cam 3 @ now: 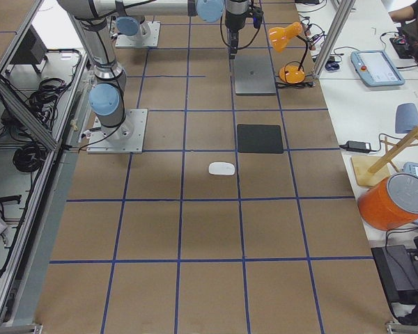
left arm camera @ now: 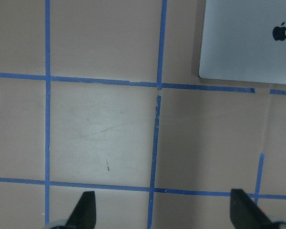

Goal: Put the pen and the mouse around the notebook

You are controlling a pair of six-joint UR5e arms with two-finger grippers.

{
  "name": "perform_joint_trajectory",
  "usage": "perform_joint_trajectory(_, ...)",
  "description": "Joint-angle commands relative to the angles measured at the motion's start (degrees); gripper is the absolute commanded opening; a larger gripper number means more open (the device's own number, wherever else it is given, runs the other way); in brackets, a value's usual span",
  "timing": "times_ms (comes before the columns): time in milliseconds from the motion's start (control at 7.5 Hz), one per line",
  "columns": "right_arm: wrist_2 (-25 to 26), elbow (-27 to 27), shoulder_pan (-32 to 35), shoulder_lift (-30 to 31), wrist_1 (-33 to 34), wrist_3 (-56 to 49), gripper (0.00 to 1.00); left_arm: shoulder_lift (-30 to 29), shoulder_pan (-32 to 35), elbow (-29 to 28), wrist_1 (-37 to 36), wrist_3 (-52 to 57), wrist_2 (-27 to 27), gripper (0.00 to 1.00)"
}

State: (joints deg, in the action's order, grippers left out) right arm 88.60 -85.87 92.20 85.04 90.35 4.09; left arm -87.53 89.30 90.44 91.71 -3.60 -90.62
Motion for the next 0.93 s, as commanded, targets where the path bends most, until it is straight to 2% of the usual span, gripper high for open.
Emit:
perform_joint_trajectory(0, 0.0, -0.1, 0.0, -0.1, 0.0, 0.0, 1.0, 1.8, -0.3, 0.9, -0.7, 0.9, -0.1, 1.0)
perform_joint_trajectory(267, 0.3, -0.4, -0.1, -0.2, 0.0, -0.2, 1.0, 1.6, -2.8, 2.1, 0.0, 1.1, -3.0, 1.0)
perform_joint_trajectory(400, 0.9, -1.1, -1.6, -1.0, 0.7, -2.7, 1.0, 0.9, -8.1, 4.5, -0.4, 2.3, -8.9, 1.0)
perform_joint_trajectory(533, 2.3, -2.3, -5.8, -1.1, 0.9, -9.1, 1.0, 0.2, -15.2, 8.2, -1.1, 8.5, -9.0, 1.0)
perform_joint_trajectory(667, 5.8, -4.9, -13.0, -1.6, 0.8, -12.1, 1.0, -1.7, -20.7, 12.4, -9.2, 17.5, -9.0, 1.0)
perform_joint_trajectory(800, 5.4, -8.8, -19.3, -3.7, 5.3, -17.8, 1.0, -3.8, -25.0, 18.1, -20.1, 27.5, -9.2, 1.0)
